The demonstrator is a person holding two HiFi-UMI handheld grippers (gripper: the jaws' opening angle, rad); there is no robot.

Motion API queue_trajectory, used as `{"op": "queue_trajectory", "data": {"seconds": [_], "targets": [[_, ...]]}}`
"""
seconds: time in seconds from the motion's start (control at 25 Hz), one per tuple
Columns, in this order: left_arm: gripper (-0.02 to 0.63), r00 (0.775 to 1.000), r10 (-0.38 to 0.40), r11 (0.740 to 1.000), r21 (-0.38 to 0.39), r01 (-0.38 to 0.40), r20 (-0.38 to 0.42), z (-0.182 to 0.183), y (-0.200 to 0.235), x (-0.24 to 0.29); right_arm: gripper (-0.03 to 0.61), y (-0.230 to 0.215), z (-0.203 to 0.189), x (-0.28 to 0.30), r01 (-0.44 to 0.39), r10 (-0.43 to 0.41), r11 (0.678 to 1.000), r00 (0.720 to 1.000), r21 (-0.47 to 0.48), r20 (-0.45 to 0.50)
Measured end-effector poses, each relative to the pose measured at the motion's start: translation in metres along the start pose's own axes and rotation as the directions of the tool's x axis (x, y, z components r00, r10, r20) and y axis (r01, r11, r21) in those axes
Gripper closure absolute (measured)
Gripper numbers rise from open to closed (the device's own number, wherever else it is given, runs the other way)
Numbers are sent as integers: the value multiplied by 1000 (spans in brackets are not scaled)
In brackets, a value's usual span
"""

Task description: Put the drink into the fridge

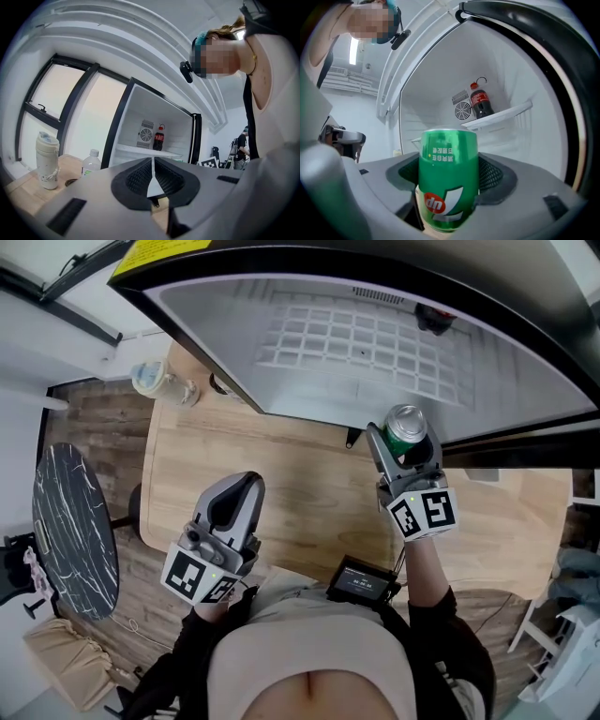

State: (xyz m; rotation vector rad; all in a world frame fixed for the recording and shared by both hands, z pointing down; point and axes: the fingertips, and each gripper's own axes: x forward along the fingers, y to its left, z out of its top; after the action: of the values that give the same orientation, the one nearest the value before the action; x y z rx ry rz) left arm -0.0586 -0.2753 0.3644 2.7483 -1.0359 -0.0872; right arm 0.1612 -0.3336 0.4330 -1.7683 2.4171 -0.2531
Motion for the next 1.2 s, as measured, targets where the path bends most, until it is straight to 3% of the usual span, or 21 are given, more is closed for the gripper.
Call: {"op": "queue_trajectory", "data": {"seconds": [0.76, 1.2], "targets": [[590, 999, 38, 999, -8, -38, -22, -6, 11, -18, 232, -23, -24, 58, 15, -12, 997, 999, 81, -36], [589, 998, 62, 998, -19, -62, -27, -10, 15, -26, 233, -41, -27, 83, 31, -28, 997, 998, 73, -49]]}}
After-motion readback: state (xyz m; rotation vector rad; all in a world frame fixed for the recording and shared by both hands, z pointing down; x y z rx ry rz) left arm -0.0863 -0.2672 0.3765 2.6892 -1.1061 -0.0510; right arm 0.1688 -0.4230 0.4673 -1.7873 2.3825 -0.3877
